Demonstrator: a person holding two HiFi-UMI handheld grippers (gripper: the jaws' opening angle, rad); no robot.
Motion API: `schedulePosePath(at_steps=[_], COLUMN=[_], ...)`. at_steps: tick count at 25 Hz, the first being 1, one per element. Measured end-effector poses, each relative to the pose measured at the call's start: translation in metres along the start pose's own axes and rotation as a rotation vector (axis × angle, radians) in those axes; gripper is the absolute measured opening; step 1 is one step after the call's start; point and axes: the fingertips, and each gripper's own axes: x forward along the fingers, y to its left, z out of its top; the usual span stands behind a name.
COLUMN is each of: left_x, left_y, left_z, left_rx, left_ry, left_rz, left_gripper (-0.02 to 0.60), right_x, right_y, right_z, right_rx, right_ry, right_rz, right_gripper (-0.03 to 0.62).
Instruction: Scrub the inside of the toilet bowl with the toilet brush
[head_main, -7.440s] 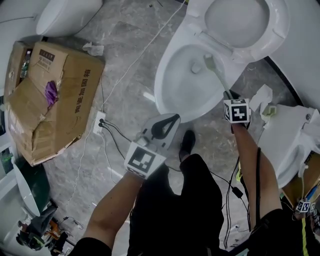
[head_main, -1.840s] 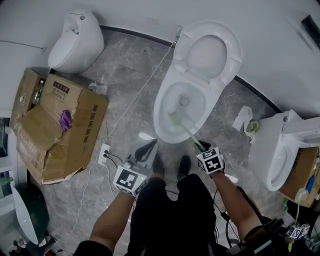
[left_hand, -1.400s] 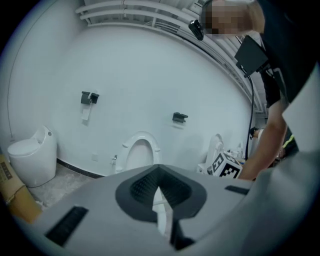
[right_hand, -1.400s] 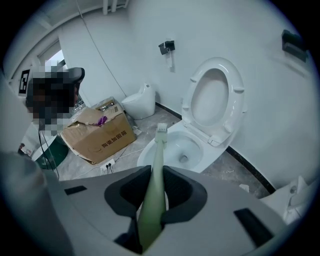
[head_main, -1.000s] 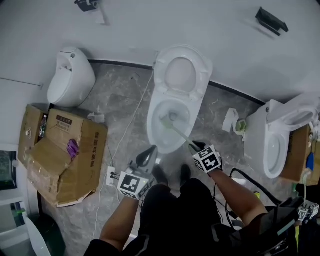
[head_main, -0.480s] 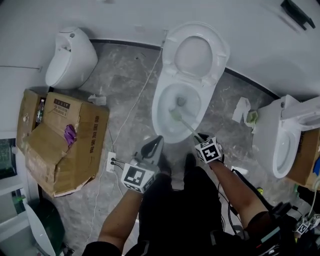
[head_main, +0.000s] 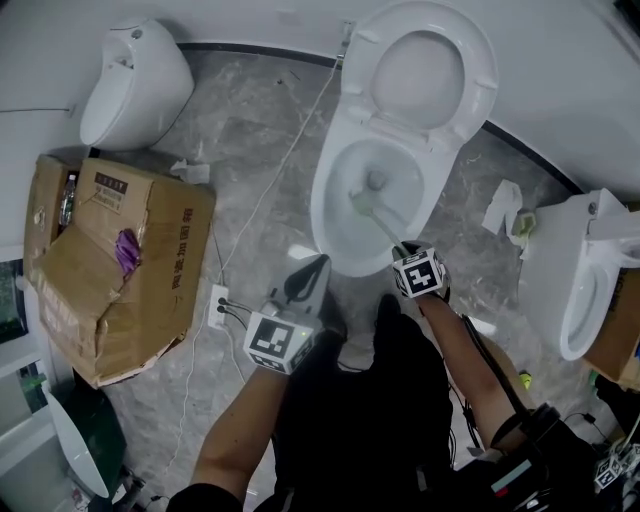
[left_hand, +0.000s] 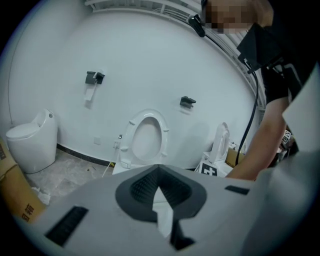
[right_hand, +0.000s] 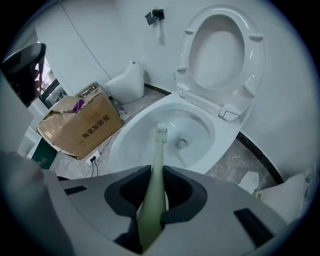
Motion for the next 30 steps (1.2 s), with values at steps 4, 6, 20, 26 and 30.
schedulePosePath(at_steps=[4, 6, 20, 26, 30], left_x=[0.006, 0.009, 0.038, 0.041, 0.041], left_y=[0.011, 0.018, 0.045, 0.049, 0.049], left_z=[-0.017, -0.025, -0.036, -0.042, -0.045], left_rx=[-0.014, -0.022, -0.038, -0.015, -0.014], left_ry=[0.007, 0.011, -0.009, -0.013, -0.011], left_rz=[0.004, 0.007, -0.001, -0.019, -0.018], left_gripper=[0.002, 0.000, 0.000, 0.002, 0.002], right_x=[0.029, 0.043, 0.086, 0.095, 0.095], right_y=[-0.007, -0.011, -0.042, -0.065, -0.083], right_z=[0.005, 0.010, 0.047, 0.058, 0.056], right_rx=[0.005, 0.009, 0.006, 0.014, 0.041], right_ry=[0.016, 0.014, 0.013, 0.008, 0.011], right_rz=[-0.015, -0.018, -0.076, -0.115, -0.154], right_gripper=[0.081, 0.081, 0.081, 0.081, 0.081])
